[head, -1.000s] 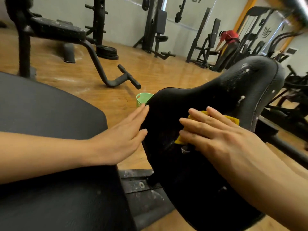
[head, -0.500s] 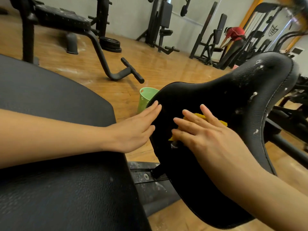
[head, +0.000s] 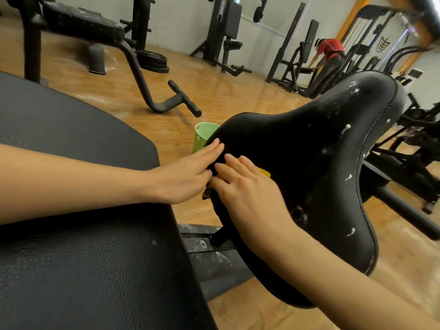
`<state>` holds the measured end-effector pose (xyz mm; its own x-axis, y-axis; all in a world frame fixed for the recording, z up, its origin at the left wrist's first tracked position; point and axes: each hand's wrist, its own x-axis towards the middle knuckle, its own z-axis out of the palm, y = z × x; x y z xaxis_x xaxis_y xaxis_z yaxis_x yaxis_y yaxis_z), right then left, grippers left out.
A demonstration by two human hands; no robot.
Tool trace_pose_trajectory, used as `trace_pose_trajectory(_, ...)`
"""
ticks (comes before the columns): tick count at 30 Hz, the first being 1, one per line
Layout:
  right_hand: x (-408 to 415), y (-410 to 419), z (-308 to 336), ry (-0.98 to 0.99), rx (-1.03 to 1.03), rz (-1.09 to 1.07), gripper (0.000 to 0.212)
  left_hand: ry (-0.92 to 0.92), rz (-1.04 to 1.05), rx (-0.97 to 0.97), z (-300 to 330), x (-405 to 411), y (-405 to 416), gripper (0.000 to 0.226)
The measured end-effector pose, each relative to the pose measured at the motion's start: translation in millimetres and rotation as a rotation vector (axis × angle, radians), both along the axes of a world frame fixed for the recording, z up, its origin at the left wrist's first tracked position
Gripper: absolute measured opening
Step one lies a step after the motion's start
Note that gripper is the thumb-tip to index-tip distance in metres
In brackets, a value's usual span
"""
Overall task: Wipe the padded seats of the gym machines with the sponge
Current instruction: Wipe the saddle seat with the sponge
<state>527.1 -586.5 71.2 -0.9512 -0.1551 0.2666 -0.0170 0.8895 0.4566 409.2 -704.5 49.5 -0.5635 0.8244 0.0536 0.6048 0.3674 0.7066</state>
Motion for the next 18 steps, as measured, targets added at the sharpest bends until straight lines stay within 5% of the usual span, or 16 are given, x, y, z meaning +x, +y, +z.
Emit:
trace_pose_trajectory(6,72,7,-17,0.030,0.022,0.138,0.050,-0.068,0.001,0.019,2,-2,0,0.060)
trace_pose_trajectory(11,35,-5,-27,0.005,0.050,0.083,0.052,-0.111,0.013,0.054,3,0,0,0.057)
trace_pose_trajectory(18,40,13,-3,0.011,0.004,0.113,0.030,-0.086,0.016,0.057,2,-1,1,0.057)
